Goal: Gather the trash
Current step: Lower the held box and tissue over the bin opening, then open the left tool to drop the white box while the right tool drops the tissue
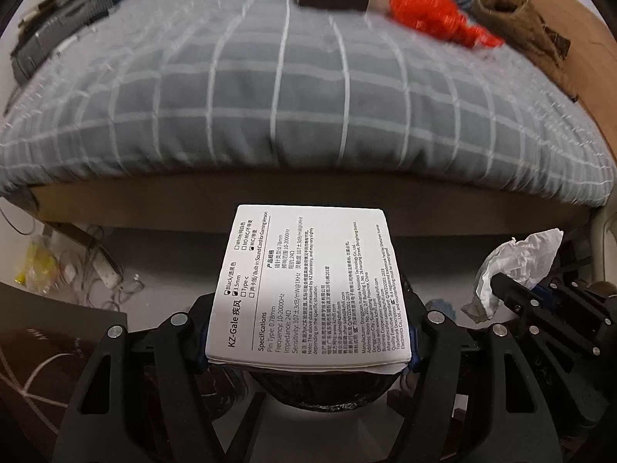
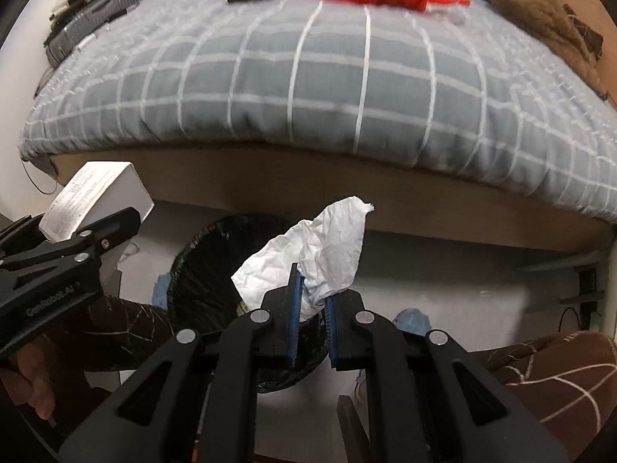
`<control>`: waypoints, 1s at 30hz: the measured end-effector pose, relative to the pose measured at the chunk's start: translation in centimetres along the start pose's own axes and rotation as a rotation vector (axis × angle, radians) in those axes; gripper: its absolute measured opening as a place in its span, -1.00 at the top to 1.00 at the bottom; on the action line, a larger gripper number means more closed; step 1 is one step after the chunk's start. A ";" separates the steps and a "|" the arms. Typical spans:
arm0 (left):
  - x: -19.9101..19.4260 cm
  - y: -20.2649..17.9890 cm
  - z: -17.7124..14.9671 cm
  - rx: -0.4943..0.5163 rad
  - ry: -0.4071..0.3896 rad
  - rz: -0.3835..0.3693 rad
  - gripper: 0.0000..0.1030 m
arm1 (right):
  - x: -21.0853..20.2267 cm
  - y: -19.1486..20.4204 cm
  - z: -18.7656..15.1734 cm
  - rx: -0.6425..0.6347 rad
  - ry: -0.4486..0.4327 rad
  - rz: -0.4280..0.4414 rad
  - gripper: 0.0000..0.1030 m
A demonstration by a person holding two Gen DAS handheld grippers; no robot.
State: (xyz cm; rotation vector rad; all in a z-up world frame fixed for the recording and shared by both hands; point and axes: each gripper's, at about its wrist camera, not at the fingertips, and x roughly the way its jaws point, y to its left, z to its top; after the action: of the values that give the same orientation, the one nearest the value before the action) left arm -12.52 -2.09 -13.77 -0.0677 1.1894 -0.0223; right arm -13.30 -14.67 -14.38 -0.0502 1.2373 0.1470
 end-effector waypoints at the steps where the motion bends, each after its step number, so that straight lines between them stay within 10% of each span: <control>1: 1.0 -0.1 0.0 0.010 0.018 -0.001 -0.31 | 0.8 0.1 0.0 -0.001 0.015 0.002 0.79; 25: 11.8 -0.4 0.6 0.017 0.240 -0.059 -0.32 | 9.9 0.0 0.1 0.015 0.180 0.019 0.79; 30: 11.7 -1.1 0.5 0.062 0.233 -0.032 -0.60 | 9.7 -0.1 0.5 0.016 0.167 0.018 0.79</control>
State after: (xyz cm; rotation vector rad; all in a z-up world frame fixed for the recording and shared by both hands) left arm -7.65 -3.80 -24.36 -0.0296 1.4191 -0.0973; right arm -9.67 -13.86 -23.39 -0.0382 1.4056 0.1515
